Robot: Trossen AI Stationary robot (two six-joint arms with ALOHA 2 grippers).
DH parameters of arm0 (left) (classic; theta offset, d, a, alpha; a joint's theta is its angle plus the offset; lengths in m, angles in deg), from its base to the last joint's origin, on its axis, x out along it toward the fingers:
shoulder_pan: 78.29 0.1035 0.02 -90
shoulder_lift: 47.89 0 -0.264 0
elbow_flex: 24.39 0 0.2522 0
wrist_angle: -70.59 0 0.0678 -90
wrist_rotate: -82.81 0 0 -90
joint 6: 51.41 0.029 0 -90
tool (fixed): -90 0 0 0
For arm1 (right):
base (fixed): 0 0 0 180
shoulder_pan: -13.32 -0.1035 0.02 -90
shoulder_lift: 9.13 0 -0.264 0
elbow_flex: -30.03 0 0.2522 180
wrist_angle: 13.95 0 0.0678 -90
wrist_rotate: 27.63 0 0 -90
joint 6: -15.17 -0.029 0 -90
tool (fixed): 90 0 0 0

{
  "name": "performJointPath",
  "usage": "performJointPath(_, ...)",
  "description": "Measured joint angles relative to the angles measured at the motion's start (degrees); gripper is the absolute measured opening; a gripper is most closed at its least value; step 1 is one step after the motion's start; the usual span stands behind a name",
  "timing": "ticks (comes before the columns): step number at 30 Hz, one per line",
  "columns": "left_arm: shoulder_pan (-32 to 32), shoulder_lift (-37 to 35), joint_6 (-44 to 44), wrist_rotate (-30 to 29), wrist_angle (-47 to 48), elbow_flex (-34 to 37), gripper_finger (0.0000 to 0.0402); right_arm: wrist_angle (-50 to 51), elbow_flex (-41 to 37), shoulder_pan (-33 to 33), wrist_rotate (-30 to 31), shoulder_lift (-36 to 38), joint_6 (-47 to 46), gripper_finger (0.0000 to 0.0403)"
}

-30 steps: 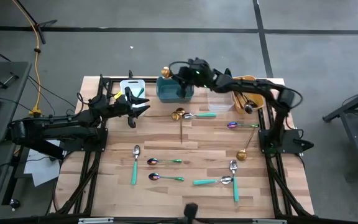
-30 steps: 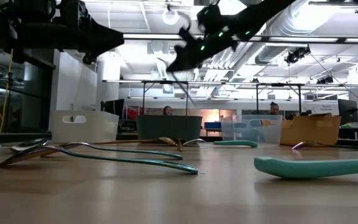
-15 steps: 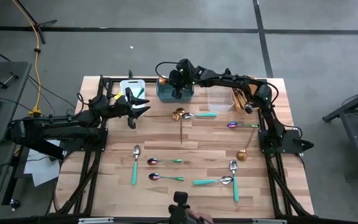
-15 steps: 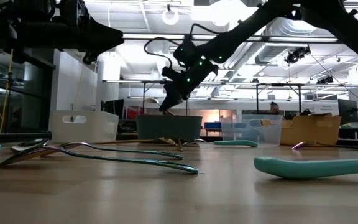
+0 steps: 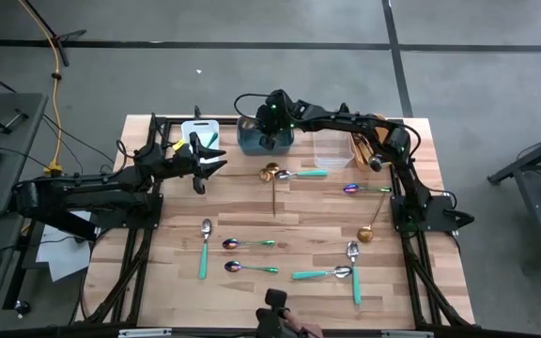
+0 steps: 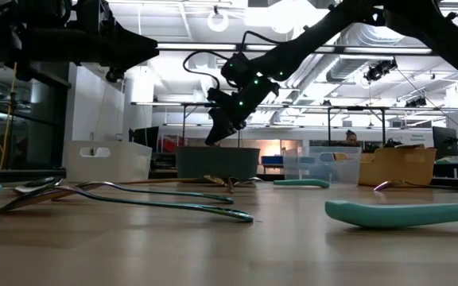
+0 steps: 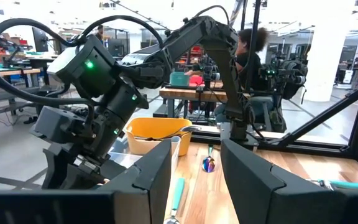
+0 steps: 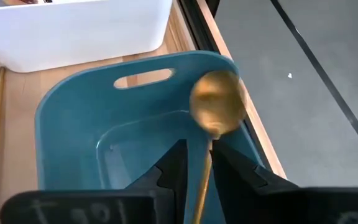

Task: Sort silverware by color (type)
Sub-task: Put the gold spoon into the blue bin

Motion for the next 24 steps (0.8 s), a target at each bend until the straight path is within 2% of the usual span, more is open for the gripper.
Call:
performJointPath(8, 0.0, 0.0, 0.0, -0.1, 0.0, 0.0, 0.0133, 4.7, 0.0, 0.2, -0.9, 3.5, 0.2, 0.0071)
performJointPath(14, 0.0, 0.0, -0.1, -0.1, 0.8, 0.0, 0.0133, 16.7, -2.4, 0.8, -12.3, 9.3, 2.2, 0.0072)
performJointPath(16, 0.0, 0.0, -0.1, -0.1, 1.5, 0.0, 0.0133, 16.5, -6.8, 0.8, -15.4, 12.1, 1.6, 0.0072)
performJointPath(18, 0.0, 0.0, -0.1, -0.1, 1.7, 0.0, 0.0133, 12.9, -13.6, 0.8, -15.7, 15.4, 0.5, 0.0072)
performJointPath(24, 0.0, 0.0, 0.0, -0.1, 1.8, 0.0, 0.0133, -9.0, -38.5, -2.0, -13.9, 28.1, -10.8, 0.0073)
